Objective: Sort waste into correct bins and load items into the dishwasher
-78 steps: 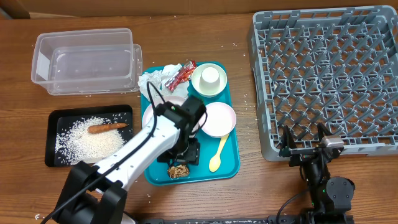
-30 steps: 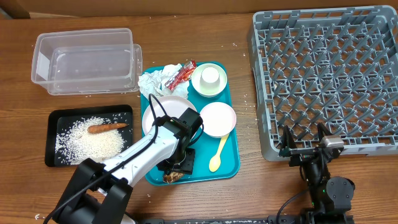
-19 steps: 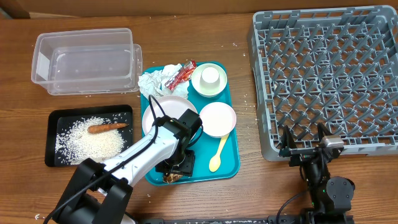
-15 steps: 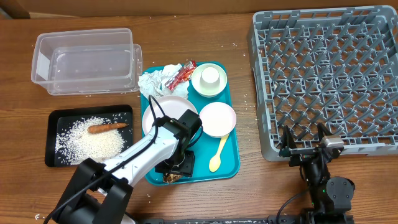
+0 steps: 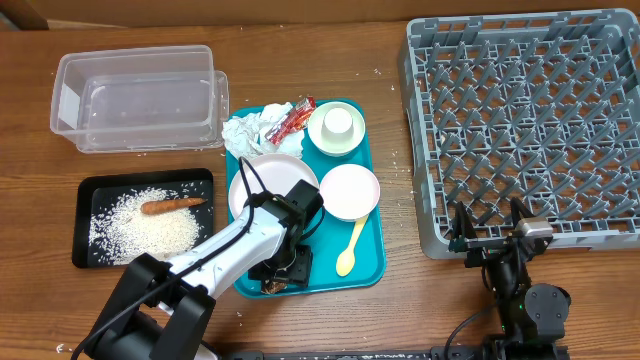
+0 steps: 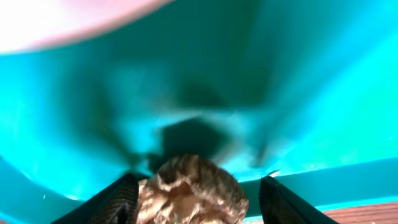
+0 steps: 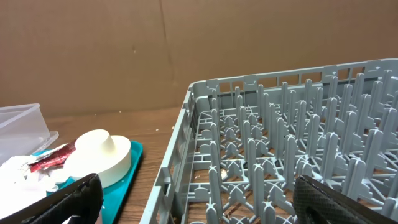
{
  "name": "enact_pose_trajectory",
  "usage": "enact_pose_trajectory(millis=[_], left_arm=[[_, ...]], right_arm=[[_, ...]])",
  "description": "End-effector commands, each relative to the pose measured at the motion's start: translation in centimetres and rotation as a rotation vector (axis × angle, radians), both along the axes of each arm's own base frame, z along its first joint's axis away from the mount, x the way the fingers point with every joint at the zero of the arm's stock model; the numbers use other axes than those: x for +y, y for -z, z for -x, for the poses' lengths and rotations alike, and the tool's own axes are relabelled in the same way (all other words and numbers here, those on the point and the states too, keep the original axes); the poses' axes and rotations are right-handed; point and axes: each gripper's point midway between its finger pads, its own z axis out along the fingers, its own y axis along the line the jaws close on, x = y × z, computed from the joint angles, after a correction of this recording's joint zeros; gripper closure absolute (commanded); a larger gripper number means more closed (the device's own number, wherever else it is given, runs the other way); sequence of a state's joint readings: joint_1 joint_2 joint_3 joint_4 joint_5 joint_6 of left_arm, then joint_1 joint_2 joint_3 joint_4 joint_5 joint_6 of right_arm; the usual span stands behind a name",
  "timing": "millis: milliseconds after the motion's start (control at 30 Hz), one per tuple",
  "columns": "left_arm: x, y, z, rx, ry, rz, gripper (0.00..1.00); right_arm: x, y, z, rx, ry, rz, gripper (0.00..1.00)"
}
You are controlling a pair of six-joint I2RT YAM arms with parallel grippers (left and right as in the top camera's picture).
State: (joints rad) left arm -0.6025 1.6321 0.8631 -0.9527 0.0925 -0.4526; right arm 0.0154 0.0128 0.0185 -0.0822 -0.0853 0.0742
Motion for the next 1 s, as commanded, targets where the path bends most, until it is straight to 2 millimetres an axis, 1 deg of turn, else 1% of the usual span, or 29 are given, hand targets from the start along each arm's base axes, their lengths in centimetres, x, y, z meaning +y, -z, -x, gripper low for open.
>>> enact_pose_trajectory(millis=[0, 33, 100, 167, 200, 367, 433, 600, 633, 700, 733, 800, 967], left_arm=[[-0.1, -0.1, -0.3, -0.032, 0.029, 0.007, 0.37], [-0.2, 0.0, -0.5, -0.040, 0.029, 0.009, 0.41], [-0.2, 0.0, -0.7, -0.047, 0.030, 0.007, 0.43], [-0.1, 0.0, -0.7, -0.049, 0.030, 0.005, 0.50], [-0.1, 0.0, -0.7, -0.047, 0.030, 0.005, 0.52], [0.2, -0.1, -0.2, -0.027, 0.030, -0.007, 0.51], [0.2, -0.1, -0.3, -0.030, 0.030, -0.006, 0.53], [0.0, 0.1, -1.2, -0.072, 0.031, -0.004, 0.62], [0.0, 0.1, -1.4, -0.082, 0.030, -0.005, 0.67], [-0.1, 0.1, -1.8, -0.097, 0.029, -0.002, 0.74], [-0.1, 0.1, -1.9, -0.101, 0.027, 0.000, 0.75], [-0.1, 0.1, -2.3, -0.111, 0.018, 0.006, 0.82], [0.4, -0.1, -3.6, -0.138, -0.042, 0.006, 0.85]], right_arm=[[-0.1, 0.2, 0.0, -0.003, 0.006, 0.004, 0.00], [-0.1, 0.2, 0.0, -0.003, 0.006, 0.004, 0.00], [-0.1, 0.2, 0.0, -0.003, 0.006, 0.004, 0.00], [-0.1, 0.2, 0.0, -0.003, 0.006, 0.004, 0.00], [-0.1, 0.2, 0.0, -0.003, 0.006, 0.004, 0.00], [-0.1, 0.2, 0.0, -0.003, 0.006, 0.004, 0.00], [-0.1, 0.2, 0.0, -0.003, 0.006, 0.004, 0.00], [-0.1, 0.2, 0.0, -0.003, 0.006, 0.004, 0.00], [-0.1, 0.2, 0.0, -0.003, 0.006, 0.004, 0.00], [-0.1, 0.2, 0.0, -0.003, 0.006, 0.004, 0.00], [-0.1, 0.2, 0.0, -0.003, 0.006, 0.004, 0.00], [-0.1, 0.2, 0.0, -0.003, 0.006, 0.004, 0.00], [-0.1, 0.2, 0.0, -0.003, 0.006, 0.004, 0.00]])
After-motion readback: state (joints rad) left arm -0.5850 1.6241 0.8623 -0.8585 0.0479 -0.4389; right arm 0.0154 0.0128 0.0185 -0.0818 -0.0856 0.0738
